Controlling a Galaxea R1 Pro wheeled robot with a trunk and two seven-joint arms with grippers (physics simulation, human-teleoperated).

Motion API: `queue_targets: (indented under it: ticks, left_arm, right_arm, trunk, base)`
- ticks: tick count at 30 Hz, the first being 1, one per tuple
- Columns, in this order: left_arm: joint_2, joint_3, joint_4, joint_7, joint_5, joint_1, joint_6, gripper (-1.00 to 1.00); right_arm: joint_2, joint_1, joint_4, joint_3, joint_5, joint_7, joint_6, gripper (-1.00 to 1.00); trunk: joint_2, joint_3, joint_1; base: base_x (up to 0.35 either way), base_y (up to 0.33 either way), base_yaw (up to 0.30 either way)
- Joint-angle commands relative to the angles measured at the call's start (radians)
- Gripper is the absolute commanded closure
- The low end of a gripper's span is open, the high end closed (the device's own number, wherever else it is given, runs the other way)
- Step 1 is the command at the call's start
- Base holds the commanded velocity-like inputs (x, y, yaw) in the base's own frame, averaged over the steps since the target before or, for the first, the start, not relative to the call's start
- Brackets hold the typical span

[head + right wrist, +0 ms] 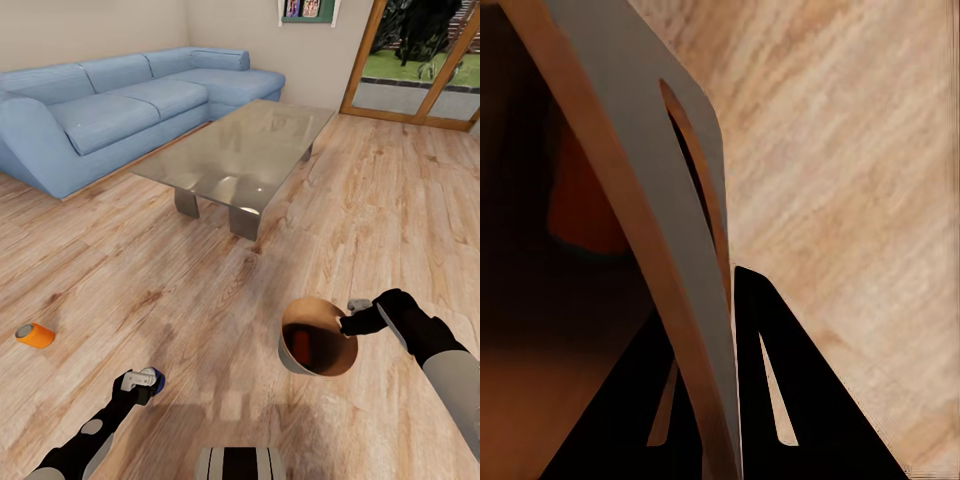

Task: Put the three can of soda from the living room inside the tash can in the kitchen.

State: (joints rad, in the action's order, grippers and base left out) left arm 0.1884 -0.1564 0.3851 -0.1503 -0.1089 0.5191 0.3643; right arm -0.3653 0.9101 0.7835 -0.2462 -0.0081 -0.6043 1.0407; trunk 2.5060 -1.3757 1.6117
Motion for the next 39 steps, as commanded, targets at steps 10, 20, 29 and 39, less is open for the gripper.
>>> queue_targets:
  ticks: [10,20,29,39]
  left_arm:
    - [-0.001,-0.001,0.000,0.001,0.000,0.000,0.000,-1.00]
    - [-0.001,-0.001,0.001,0.000,-0.001,0.000,-0.001,-1.00]
    - [0.000,-0.001,0.001,0.000,-0.001,0.000,0.000,-1.00]
    - [0.000,0.000,0.001,0.001,-0.004,0.000,0.001,-1.00]
  right_arm:
    - [0.007,0.039,-0.056,-0.003,-0.017,-0.008,0.007,1.00]
    - [0.014,0.076,-0.095,-0.004,-0.015,-0.008,0.007,1.00]
    - [0.021,0.076,-0.093,-0.008,-0.015,-0.008,0.007,1.00]
    - [0.021,0.076,-0.093,-0.010,-0.013,-0.008,0.007,1.00]
  trunk:
    - [0.000,-0.008,0.001]
    - [0.002,-0.035,0.004]
    - [0.002,-0.035,0.004]
    - [0.002,-0.035,0.004]
  base:
    - [0.000,0.000,0.000]
    - [0.000,0.000,0.000]
    - [0.058,0.046,0.000]
    - [0.046,0.038,0.000]
